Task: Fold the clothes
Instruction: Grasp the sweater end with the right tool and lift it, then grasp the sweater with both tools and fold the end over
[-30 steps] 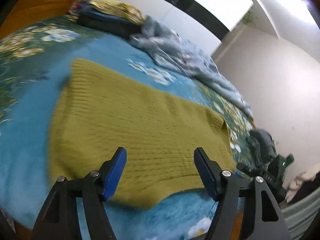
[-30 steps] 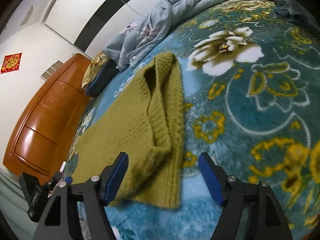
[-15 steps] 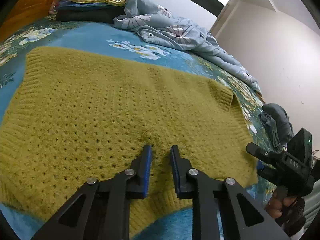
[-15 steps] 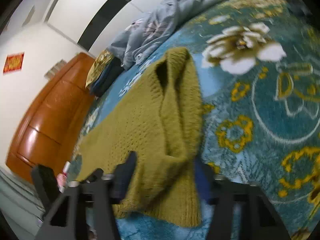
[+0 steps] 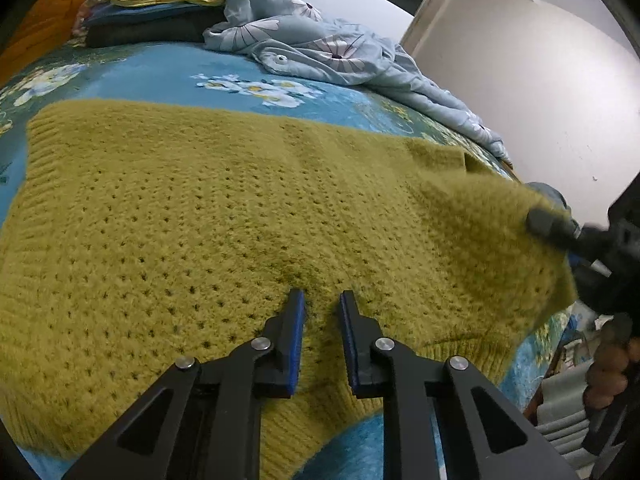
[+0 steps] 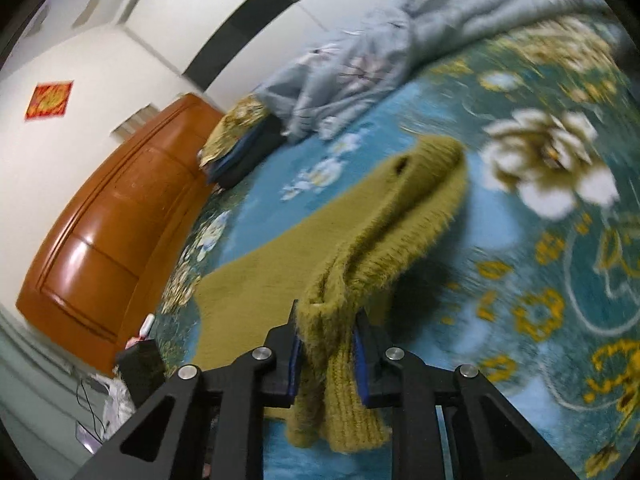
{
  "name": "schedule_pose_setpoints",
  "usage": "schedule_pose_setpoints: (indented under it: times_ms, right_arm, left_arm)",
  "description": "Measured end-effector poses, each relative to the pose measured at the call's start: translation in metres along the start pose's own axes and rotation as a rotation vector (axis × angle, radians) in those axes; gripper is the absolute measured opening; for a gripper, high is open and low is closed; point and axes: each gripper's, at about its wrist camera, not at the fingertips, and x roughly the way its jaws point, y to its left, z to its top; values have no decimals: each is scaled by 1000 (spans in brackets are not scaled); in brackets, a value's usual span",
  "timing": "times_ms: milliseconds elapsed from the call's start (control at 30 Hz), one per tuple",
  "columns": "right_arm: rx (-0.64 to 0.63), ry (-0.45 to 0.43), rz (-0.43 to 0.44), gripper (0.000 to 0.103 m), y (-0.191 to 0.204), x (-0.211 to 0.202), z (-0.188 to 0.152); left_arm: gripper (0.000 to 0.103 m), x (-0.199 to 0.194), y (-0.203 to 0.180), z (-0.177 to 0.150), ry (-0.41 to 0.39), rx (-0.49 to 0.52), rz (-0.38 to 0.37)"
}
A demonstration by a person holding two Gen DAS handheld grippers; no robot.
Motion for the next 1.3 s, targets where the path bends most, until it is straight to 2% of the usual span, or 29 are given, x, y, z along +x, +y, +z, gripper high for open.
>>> schedule_pose_setpoints:
  times_ms: [67, 100, 200, 300, 500, 733, 867, 1000, 1167, 1233, 1300]
  right_arm:
    - [-43, 0, -13, 23, 17, 0, 1]
    - [-63, 1, -20, 23, 25, 1, 2]
    - [-109, 13, -30, 23, 43, 4, 3]
    - [-168, 27, -28, 23, 66, 14, 7]
    - [-381, 85, 19, 23, 142, 47, -1]
    - [-695, 279, 46, 23, 222, 123, -68]
    - [-711, 377, 11, 23, 221, 167, -105]
    - [-729, 376, 3, 26, 220, 175, -116]
    - [-763, 361, 59, 34, 224, 156, -114]
    - [-726, 350, 121, 38, 216, 141, -101]
    - [-679, 310, 125, 44, 206, 128, -82]
  left_arm:
    - [19, -10, 11, 0, -11, -34, -55]
    - [19, -21, 19, -2, -35, -50, -58]
    - [19, -58, 50, -9, -127, -93, -21]
    - [19, -88, 88, -18, -190, -189, 8]
    - [19, -124, 142, -28, -281, -333, 57]
    - [19, -139, 174, -40, -306, -413, 89]
    - [19, -144, 187, -47, -293, -430, 111]
    - [19, -149, 194, -47, -288, -428, 111]
    - [19, -149, 189, -41, -320, -430, -19]
    - [19, -151, 181, -38, -329, -408, -61]
    - [20, -153, 172, -35, -337, -379, -97]
